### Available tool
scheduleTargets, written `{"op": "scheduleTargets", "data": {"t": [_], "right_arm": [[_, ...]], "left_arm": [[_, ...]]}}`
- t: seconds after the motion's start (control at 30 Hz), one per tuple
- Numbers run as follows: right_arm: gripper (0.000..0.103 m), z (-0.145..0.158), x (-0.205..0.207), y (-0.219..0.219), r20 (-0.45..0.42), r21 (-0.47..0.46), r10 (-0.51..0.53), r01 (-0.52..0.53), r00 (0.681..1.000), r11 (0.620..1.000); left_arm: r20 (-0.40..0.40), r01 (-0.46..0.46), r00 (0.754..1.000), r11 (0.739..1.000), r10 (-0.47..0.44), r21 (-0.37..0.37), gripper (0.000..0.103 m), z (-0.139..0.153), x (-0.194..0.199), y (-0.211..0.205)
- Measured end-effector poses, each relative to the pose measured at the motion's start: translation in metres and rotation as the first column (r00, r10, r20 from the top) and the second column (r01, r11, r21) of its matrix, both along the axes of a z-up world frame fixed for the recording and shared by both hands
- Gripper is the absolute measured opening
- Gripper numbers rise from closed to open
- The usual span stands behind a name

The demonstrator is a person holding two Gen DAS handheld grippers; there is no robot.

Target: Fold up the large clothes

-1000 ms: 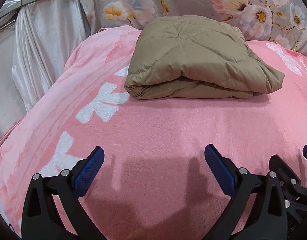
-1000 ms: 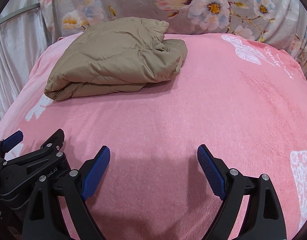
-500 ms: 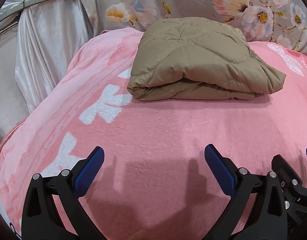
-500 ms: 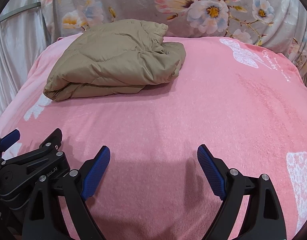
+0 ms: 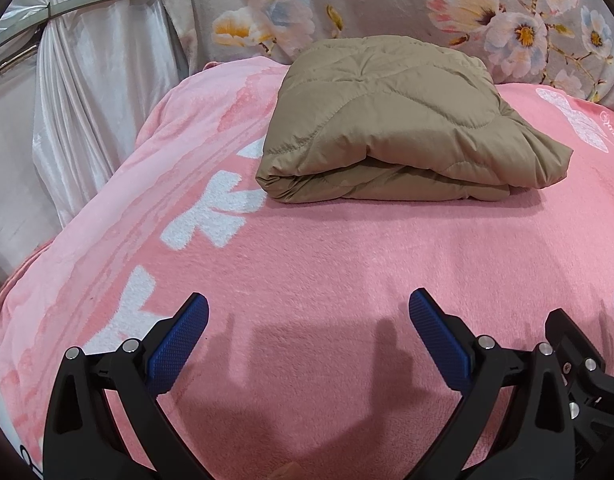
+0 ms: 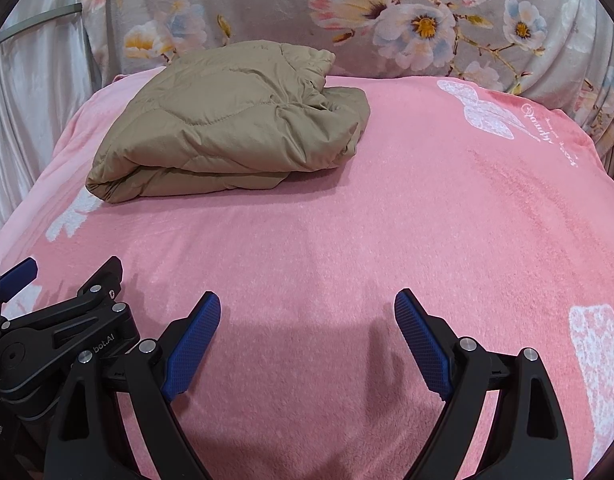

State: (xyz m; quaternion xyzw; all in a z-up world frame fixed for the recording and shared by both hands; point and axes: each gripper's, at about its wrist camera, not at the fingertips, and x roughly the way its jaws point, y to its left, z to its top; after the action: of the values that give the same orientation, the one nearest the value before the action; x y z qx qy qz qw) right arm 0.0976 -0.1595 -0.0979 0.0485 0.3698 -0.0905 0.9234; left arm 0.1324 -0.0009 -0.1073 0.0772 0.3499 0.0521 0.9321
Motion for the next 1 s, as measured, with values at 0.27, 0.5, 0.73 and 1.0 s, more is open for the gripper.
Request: {"op": "scheduleTargets", "data": {"t": [0.27, 0.5, 0.73, 1.0], "right_arm": [[0.087, 0.0000, 0.0000, 0.0001, 0.001, 0.000, 0.000, 0.000, 1.000, 1.000], [0.087, 0.0002, -0.0001, 0.0004, 0.000, -0.002, -0.001, 0.001, 1.000, 1.000], [0.087, 0.0007, -0.0002, -0.0011, 0.003, 0.000, 0.001, -0.001, 1.000, 1.000], [0.087, 0.0007, -0.0005, -0.0006, 0.003, -0.002, 0.000, 0.000, 1.000, 1.000]], "left_arm": [[0.000, 0.000, 1.000, 1.000, 0.000, 0.000, 0.098, 0.0000, -0.0001, 0.0001], [0.000, -0.001, 1.000, 1.000, 0.001, 0.001, 0.098, -0.0002, -0.0002, 0.0003], [0.004, -0.003, 1.000, 1.000, 0.003, 0.002, 0.098, 0.0001, -0.0003, 0.0006], [0.001, 0.000, 1.000, 1.000, 0.000, -0.002, 0.097, 0.0036, 0.0013, 0.0020]]}}
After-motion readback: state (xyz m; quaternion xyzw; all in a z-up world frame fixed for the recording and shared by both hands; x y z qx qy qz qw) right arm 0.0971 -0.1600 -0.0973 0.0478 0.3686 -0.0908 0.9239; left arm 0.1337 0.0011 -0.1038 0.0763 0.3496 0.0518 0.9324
